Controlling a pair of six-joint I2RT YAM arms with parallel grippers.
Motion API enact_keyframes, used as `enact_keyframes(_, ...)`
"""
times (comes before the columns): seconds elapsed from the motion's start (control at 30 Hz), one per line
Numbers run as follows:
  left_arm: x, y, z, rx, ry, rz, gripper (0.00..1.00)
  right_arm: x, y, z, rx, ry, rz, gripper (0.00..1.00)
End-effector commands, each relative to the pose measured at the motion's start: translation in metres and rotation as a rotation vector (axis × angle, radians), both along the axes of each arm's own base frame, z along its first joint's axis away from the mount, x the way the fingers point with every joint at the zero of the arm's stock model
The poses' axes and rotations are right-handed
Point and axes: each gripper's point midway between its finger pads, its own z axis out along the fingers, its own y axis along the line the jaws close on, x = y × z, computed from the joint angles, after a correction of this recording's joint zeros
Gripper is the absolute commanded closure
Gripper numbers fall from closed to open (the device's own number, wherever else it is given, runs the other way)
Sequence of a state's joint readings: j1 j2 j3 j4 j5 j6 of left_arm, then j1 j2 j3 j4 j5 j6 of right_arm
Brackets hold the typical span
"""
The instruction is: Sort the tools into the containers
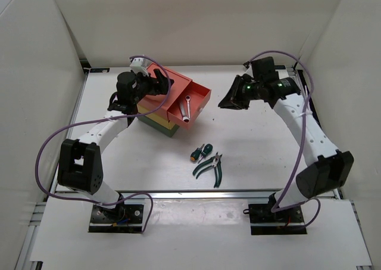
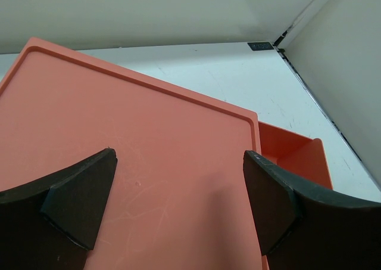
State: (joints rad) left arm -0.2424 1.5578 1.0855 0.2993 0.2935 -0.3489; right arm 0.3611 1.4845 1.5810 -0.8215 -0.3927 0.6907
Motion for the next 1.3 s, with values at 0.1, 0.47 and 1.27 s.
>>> enact_keyframes(0.1,-0.021,0.015,-0.081,0.039,0.286,0.038,0.01,0.008,0.031,-0.048,-0.071,0.064,0.075,0.84)
enact_keyframes(0.47,-0.023,0.010,-0.085,0.027,0.297,0.020,0.01,0.043,0.086,-0.067,-0.037,0.036,0.165,0.76)
enact_keyframes(1.27,-0.043,-0.015,-0.098,0.040,0.321,-0.070,0.01,0.092,0.162,-0.063,0.387,0.013,0.387,0.52)
